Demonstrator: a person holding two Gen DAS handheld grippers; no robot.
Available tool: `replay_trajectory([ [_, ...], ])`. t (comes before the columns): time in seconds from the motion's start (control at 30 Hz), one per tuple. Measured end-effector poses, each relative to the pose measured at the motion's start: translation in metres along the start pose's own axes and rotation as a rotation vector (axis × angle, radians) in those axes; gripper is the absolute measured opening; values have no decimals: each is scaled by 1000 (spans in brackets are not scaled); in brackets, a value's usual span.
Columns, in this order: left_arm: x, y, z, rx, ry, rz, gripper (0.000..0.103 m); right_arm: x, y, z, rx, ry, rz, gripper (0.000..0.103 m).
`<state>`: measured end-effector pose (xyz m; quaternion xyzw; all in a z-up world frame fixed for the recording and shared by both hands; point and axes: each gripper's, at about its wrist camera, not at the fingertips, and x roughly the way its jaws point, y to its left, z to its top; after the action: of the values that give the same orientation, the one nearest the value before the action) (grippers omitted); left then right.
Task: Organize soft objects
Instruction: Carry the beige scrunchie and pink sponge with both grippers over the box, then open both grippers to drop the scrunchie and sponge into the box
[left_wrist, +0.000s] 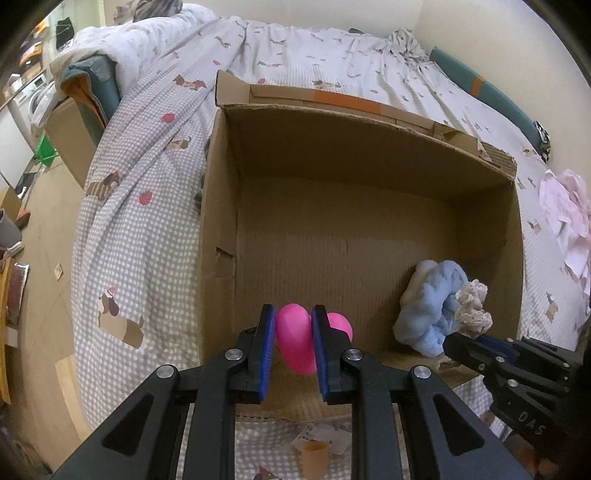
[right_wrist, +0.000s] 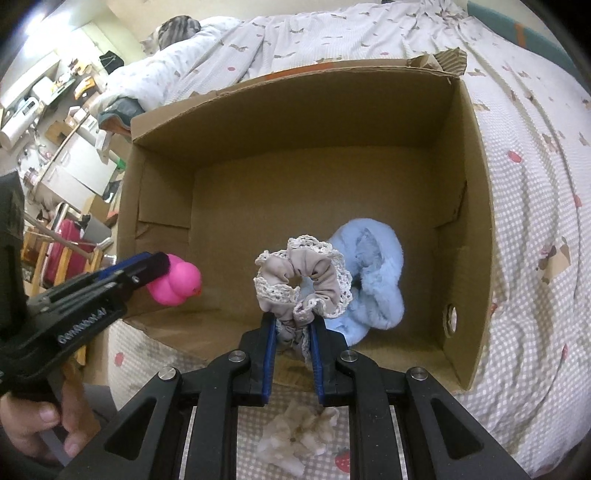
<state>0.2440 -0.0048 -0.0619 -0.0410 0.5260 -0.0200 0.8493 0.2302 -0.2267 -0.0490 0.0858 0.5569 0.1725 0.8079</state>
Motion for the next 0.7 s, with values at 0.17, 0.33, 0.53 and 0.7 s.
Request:
replay_trajectory([
  [0.17, 0, 2, -2, -1, -2, 4, 18, -1, -3, 0, 15, -11, 19, 18],
  [0.33, 1, 5, -3, -12, 2, 2, 18, -4, -7, 0, 29, -28, 38, 24],
  [0.53, 4, 3, -4, -4, 5, 1, 18, -18, -10, 1, 64, -104, 71, 79],
  [0.7, 4, -2, -5, 5, 11, 4, 23, -29, -20, 3, 118, -155, 77, 79],
])
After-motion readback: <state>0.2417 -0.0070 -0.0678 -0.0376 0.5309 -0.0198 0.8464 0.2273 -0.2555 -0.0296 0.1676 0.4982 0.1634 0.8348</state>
